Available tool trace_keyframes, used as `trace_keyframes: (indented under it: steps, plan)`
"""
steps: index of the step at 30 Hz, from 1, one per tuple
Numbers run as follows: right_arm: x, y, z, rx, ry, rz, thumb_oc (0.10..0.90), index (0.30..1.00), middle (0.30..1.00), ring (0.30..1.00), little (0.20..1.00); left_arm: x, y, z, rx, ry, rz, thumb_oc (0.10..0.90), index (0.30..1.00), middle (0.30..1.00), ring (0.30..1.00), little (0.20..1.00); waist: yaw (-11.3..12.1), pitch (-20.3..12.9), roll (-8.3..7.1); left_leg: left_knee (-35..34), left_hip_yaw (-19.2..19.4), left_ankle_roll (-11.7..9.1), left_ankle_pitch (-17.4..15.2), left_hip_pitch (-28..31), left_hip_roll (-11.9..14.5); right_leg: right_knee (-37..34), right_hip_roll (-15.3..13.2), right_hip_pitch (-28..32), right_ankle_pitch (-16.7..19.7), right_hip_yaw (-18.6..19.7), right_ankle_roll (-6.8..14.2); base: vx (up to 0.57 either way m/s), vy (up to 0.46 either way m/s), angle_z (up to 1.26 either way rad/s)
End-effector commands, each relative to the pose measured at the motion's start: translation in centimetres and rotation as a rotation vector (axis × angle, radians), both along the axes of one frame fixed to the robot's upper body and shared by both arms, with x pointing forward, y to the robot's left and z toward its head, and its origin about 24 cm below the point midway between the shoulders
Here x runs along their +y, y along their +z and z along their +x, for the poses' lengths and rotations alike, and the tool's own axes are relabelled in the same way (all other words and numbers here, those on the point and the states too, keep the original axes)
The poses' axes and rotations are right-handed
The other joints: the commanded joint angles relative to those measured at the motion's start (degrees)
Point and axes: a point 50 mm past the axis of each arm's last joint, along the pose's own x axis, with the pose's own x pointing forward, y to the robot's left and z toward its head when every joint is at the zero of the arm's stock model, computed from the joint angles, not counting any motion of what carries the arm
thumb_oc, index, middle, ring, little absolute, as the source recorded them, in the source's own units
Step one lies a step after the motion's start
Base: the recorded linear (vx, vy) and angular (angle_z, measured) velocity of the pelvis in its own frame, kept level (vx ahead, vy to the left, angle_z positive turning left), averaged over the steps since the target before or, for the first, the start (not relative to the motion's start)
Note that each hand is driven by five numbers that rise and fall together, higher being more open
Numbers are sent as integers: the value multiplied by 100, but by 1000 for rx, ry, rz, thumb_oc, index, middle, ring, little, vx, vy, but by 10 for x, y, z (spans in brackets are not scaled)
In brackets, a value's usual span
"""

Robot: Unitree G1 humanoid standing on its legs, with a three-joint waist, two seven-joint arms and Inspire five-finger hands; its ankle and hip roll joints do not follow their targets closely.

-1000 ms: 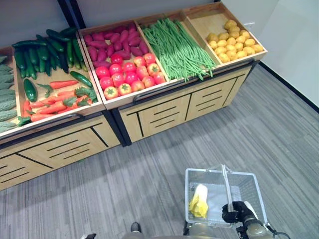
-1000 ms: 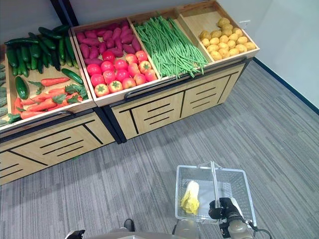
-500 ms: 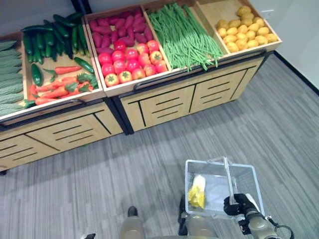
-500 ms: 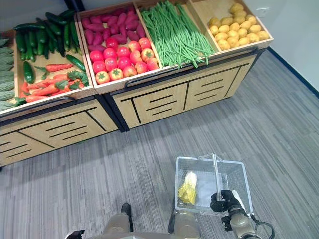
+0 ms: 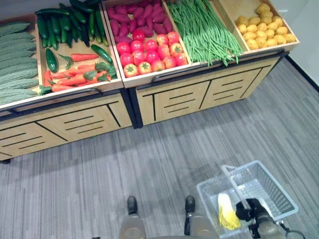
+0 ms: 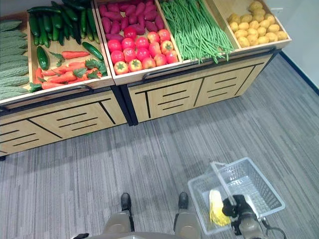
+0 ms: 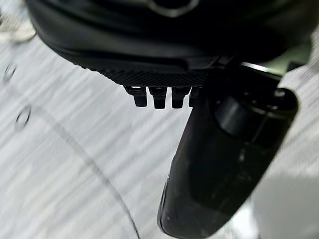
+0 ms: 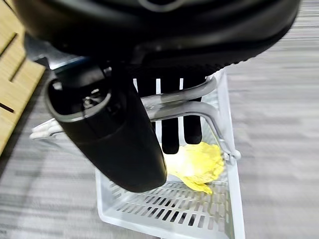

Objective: Get the vegetables into the basket

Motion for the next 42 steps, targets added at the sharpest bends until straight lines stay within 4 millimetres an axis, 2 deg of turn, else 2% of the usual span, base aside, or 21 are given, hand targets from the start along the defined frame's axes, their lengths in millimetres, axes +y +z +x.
trace_keyframes:
  steps: [1, 5, 7, 10, 12, 14, 16, 17, 21, 23, 26, 28, 30, 32, 35, 36, 37, 38, 39, 40, 42]
  plan:
    - [-9, 25, 51, -172, 88, -65, 400, 300, 300, 300, 300, 27, 12, 0, 11, -38, 100, 900, 1000, 1000, 1000, 1000, -54, 152, 45, 182, -153, 0, 282, -523, 391, 599, -110, 665, 539, -38, 682, 110, 274, -74]
    - [0, 22, 55, -159, 120, -50, 400, 300, 300, 300, 300, 25, 12, 6, -21, -32, 91, 900, 1000, 1000, 1000, 1000, -37, 244, -50, 83, -184, 268, 60, -453, -13, 815, -339, 541, 1396, -80, 753, 184, 364, -28]
    - [1, 22, 58, -165, 121, -49, 400, 300, 300, 300, 300, 25, 12, 5, -19, -31, 90, 900, 1000, 1000, 1000, 1000, -17, 253, -50, 66, -173, 306, 24, -433, -51, 865, -375, 519, 1437, -129, 763, 100, 238, 8]
    - [6, 27, 70, -199, 153, -43, 400, 300, 300, 300, 300, 29, 13, 2, -18, -11, 87, 900, 1000, 1000, 1000, 1000, 84, 321, -35, 20, -73, 454, -179, -236, -169, 1486, -429, 383, 1216, -473, 706, 93, 243, -6]
    - [10, 28, 74, -215, 167, -33, 400, 300, 300, 300, 300, 32, 14, 3, -27, 2, 94, 900, 1000, 1000, 1000, 1000, 54, 382, -24, -41, -71, 464, -200, -115, -196, 1596, -210, 122, 1020, -373, 643, 73, 114, -15]
    - [13, 31, 81, -240, 181, -27, 400, 300, 300, 300, 300, 31, 14, 6, -36, 7, 94, 900, 1000, 1000, 1000, 1000, 6, 468, 34, -41, -135, 444, -180, -93, -164, 1477, -10, -161, 696, -365, 545, 66, 36, 3]
    - [15, 33, 85, -261, 187, -25, 400, 300, 300, 300, 300, 30, 14, 9, -42, 5, 95, 900, 1000, 1000, 1000, 1000, -40, 549, 59, -67, -170, 379, -194, -23, -133, 1040, 34, -297, 411, -470, 526, 124, -71, 19]
    - [16, 36, 91, -284, 189, -27, 400, 300, 300, 300, 300, 28, 13, 11, -50, 3, 97, 900, 1000, 1000, 1000, 1000, -101, 617, 55, -24, -243, 305, -268, 43, -127, 464, 43, -424, 393, -417, 589, 188, -133, 30]
    - [16, 38, 93, -295, 190, -24, 400, 300, 300, 300, 300, 24, 12, 10, -52, 7, 83, 900, 1000, 1000, 1000, 1000, -206, 693, 76, 193, -399, 214, -474, 203, -161, -200, -8, -635, 611, -396, 695, 188, -139, 23]
    - [14, 38, 91, -291, 185, -24, 400, 300, 300, 300, 300, 23, 11, 7, -45, 13, 77, 900, 1000, 1000, 1000, 1000, -234, 685, 107, 281, -497, 189, -541, 252, -211, -133, 13, -658, 644, -317, 693, 159, -141, 52]
    - [11, 38, 89, -282, 186, -29, 400, 300, 300, 300, 300, 21, 9, 5, -32, 5, 65, 900, 1000, 1000, 1000, 1000, -238, 590, 159, 300, -545, 83, -607, 367, -180, -126, 126, -532, 464, -389, 610, 181, -227, 68]
    - [4, 40, 87, -285, 171, -37, 400, 300, 300, 300, 300, 12, 6, 7, -28, -8, 42, 900, 1000, 1000, 1000, 1000, -333, 484, 308, 499, -647, -163, -488, 387, 21, -130, 364, -371, 258, -519, 421, 237, -377, 31]
    - [3, 41, 86, -287, 169, -38, 400, 300, 300, 300, 300, 9, 5, 8, -28, -16, 36, 900, 1000, 1000, 1000, 1000, -357, 474, 351, 641, -680, -231, -430, 350, 64, -144, 423, -325, 194, -557, 370, 126, -227, 7]
    - [-4, 43, 85, -284, 161, -49, 400, 300, 300, 300, 300, 5, 3, 9, -28, -26, 24, 900, 1000, 1000, 1000, 1000, -388, 480, 418, 1099, -783, -367, -206, 221, 135, -114, 556, -215, 33, -572, 217, 141, -243, -1]
    - [-19, 47, 78, -280, 115, -82, 400, 300, 300, 300, 300, -1, 2, 15, -35, -49, 10, 900, 1000, 1000, 1000, 1000, -401, 528, 434, 1856, -1029, -510, 213, -157, 56, -127, 672, 31, -144, -590, 16, 151, -216, 10]
    - [-19, 47, 78, -280, 115, -82, 400, 300, 300, 300, 300, -1, 2, 15, -35, -49, 10, 900, 1000, 1000, 1000, 1000, -401, 530, 435, 1857, -1030, -510, 211, -155, 57, -126, 672, 34, -146, -591, 16, 258, -159, -4]
    - [-24, 46, 73, -271, 90, -92, 400, 300, 300, 300, 300, 5, 4, 13, -34, -41, 37, 900, 1000, 1000, 1000, 1000, -387, 483, 439, 1120, -932, -354, 35, -373, 187, -207, 667, 114, -210, -546, 97, 226, 29, 2]
    - [-25, 46, 73, -274, 83, -98, 400, 300, 300, 300, 300, 9, 6, 14, -40, -43, 60, 900, 1000, 1000, 1000, 1000, -370, 447, 463, 652, -904, -312, 63, -443, 393, -200, 648, 136, -268, -482, 143, 233, 28, -12]
    - [-25, 46, 72, -274, 83, -98, 400, 300, 300, 300, 300, 9, 5, 14, -39, -44, 60, 900, 1000, 1000, 1000, 1000, -348, 461, 458, 609, -878, -315, 69, -388, 395, -191, 651, 152, -282, -462, 144, 199, 176, -13]
    - [-28, 49, 74, -287, 81, -109, 400, 300, 300, 300, 300, 14, 8, 13, -40, -45, 82, 900, 1000, 1000, 1000, 1000, -313, 420, 541, 230, -923, -385, 408, -505, 649, -178, 636, 178, -327, -353, 191, 169, 185, -44]
    - [-32, 53, 78, -298, 77, -126, 400, 300, 300, 300, 300, 20, 9, 4, -25, -22, 94, 900, 1000, 1000, 1000, 1000, -188, 364, 653, -116, -1182, -489, 716, -537, 779, -176, 608, 339, -425, -144, 254, 301, 340, -62]
